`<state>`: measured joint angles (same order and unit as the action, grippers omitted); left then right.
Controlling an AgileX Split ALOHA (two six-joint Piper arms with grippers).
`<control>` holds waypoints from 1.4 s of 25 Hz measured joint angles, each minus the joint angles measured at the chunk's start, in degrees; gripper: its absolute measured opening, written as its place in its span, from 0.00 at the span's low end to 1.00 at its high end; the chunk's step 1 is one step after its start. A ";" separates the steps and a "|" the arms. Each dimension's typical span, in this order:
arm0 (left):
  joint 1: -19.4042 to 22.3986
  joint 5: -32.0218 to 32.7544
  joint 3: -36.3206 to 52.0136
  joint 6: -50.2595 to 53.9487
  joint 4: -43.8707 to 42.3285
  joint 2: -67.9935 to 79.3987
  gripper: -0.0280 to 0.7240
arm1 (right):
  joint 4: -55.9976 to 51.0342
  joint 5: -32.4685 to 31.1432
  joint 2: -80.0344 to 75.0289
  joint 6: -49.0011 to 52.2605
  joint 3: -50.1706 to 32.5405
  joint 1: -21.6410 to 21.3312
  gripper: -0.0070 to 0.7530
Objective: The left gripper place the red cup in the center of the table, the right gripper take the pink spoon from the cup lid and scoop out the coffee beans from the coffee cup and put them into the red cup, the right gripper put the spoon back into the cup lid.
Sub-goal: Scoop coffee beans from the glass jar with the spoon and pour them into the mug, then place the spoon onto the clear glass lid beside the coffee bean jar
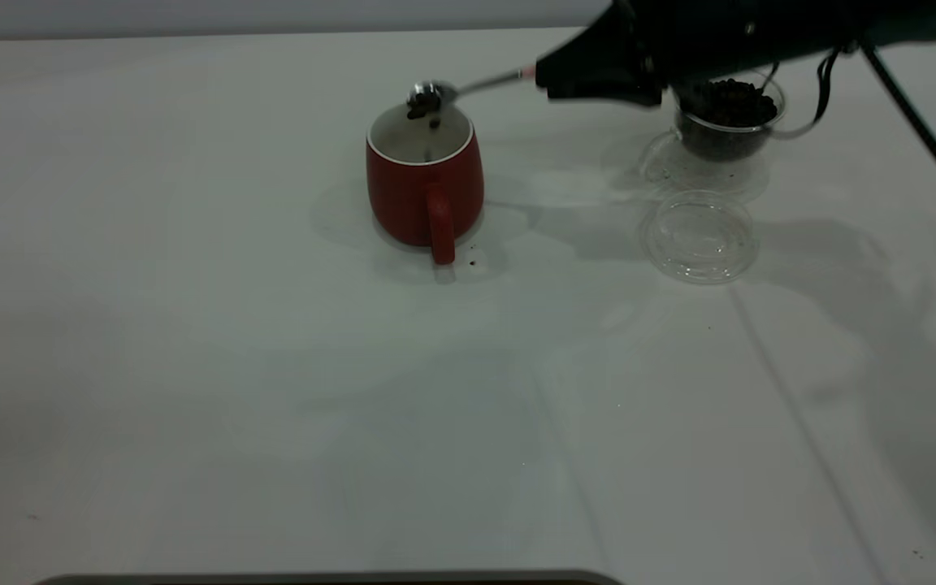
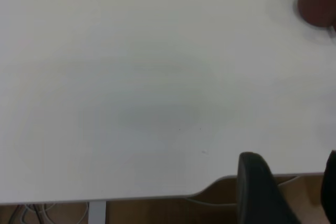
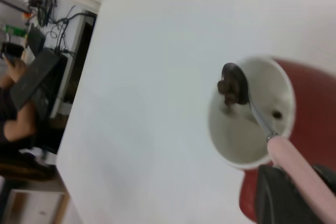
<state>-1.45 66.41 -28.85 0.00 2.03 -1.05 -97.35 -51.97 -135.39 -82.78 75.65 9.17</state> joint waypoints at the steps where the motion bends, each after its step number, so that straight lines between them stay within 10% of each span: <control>1: 0.00 0.00 0.00 0.00 0.00 0.00 0.51 | 0.60 0.00 0.76 -1.15 0.00 0.00 0.14; 12: 0.00 0.00 0.00 0.00 0.00 0.00 0.51 | 8.13 -0.89 3.72 -1.39 -0.50 -0.43 0.14; 22: 0.00 0.00 0.00 0.00 0.00 0.00 0.51 | 20.79 -10.64 7.86 7.06 -0.58 -14.50 0.14; 35: 0.00 0.00 0.00 0.00 0.00 0.00 0.51 | 34.33 -6.90 1.24 17.82 -4.62 -27.77 0.14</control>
<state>-1.45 66.41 -28.85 0.00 2.03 -1.05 -63.01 -58.87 -134.15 -64.97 71.03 -18.60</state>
